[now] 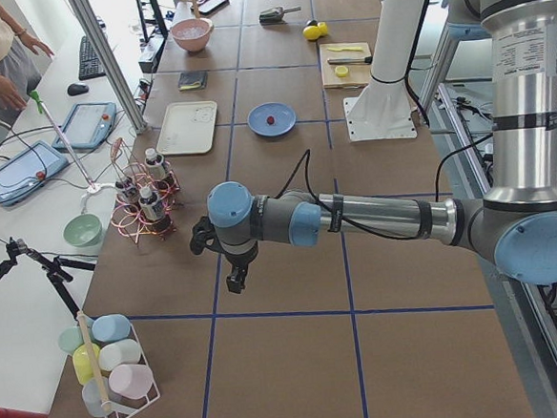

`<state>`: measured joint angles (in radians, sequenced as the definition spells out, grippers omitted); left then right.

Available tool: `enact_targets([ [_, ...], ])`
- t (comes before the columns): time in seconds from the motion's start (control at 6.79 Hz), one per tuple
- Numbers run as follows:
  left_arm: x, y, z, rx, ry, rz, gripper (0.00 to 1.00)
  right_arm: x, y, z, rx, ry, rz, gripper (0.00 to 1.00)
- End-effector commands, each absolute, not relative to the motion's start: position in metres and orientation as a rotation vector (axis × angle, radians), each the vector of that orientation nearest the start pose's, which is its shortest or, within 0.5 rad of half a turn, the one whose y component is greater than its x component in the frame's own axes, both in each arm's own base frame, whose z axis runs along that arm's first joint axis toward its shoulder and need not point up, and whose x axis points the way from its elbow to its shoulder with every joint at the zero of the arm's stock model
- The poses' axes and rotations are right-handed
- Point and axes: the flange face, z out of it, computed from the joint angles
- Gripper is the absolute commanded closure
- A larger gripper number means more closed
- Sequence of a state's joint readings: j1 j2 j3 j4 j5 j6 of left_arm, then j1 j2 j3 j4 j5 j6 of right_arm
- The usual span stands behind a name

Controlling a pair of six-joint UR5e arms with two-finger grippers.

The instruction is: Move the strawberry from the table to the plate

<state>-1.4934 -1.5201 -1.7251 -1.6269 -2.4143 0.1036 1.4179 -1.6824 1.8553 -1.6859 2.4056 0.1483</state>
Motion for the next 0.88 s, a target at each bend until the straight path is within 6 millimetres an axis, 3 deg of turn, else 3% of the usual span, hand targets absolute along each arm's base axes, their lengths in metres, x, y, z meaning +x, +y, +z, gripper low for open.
enact_targets([
  [0.0, -0.023, -0.480, 0.593, 0.166, 0.834, 0.237, 0.00, -0.011, -0.448, 0.568, -0.054, -0.836, -0.038, 0.00],
  [0.74, -0.025, -0.476, 0.590, 0.173, 0.832, 0.237, 0.00, -0.012, -0.448, 0.559, -0.046, -0.857, -0.040, 0.00],
])
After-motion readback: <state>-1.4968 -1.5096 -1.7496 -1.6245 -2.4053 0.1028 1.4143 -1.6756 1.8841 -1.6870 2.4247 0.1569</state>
